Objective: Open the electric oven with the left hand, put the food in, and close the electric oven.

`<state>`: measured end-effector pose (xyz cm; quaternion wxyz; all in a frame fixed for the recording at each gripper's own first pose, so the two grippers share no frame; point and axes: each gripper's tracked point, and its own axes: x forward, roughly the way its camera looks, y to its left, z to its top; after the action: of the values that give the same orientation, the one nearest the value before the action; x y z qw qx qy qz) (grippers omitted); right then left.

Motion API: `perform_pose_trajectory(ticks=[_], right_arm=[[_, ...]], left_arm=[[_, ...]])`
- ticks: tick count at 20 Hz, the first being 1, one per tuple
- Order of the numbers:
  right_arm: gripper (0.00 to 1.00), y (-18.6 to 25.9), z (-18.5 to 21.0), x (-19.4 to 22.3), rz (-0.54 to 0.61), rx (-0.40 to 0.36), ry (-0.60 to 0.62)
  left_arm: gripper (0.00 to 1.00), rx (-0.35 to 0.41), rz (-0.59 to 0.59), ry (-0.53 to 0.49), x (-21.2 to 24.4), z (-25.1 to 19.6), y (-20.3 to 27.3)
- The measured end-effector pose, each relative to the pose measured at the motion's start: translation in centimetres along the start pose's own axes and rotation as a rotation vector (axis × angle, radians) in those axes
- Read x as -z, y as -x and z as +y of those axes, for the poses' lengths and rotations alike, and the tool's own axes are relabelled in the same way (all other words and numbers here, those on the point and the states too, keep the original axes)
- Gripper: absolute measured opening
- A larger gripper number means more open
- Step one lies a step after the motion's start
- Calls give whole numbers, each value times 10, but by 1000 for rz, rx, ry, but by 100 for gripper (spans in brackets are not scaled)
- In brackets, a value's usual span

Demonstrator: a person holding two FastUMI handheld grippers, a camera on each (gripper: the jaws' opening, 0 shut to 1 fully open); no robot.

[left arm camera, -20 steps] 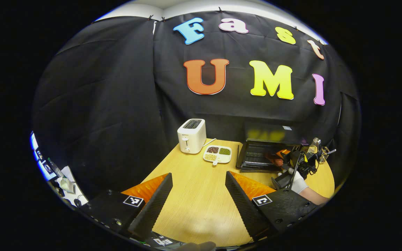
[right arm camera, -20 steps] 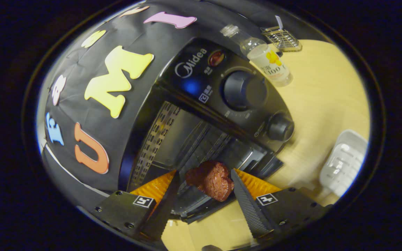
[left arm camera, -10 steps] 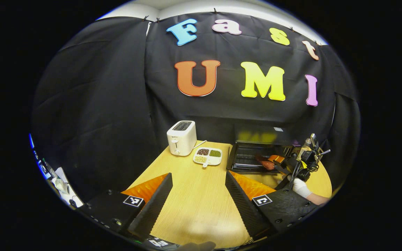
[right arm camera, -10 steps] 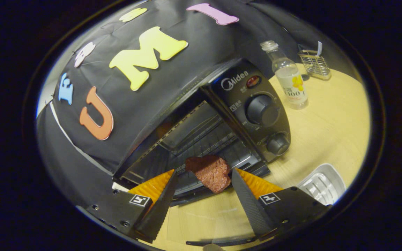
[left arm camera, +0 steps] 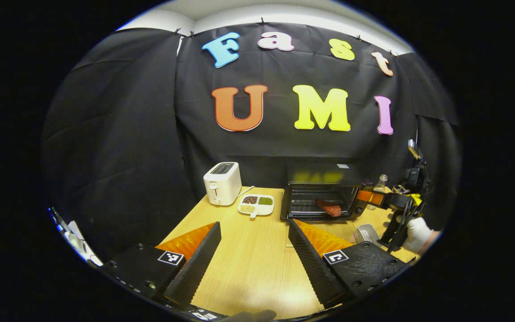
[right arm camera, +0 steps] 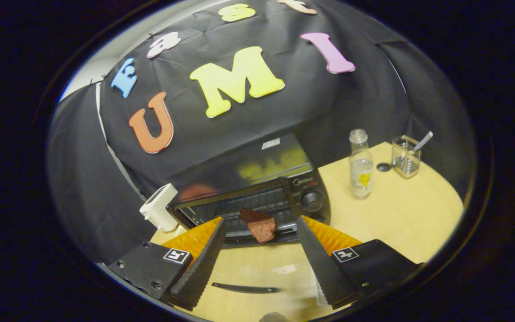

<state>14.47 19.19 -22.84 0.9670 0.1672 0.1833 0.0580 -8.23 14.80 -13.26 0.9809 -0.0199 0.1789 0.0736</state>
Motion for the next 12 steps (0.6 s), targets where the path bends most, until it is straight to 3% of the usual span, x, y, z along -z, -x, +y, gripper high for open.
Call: perform_pose_trajectory(ticks=[7, 11, 12], right_arm=[[100, 117, -49, -63, -112, 45, 229], [96, 166, -99, -97, -176, 62, 312], [100, 176, -112, -102, -180, 52, 318]], left_arm=[[98, 88, -42, -33, 2, -65, 0], [97, 94, -45, -41, 2, -115, -3], [97, 90, -27, -29, 8, -127, -5]])
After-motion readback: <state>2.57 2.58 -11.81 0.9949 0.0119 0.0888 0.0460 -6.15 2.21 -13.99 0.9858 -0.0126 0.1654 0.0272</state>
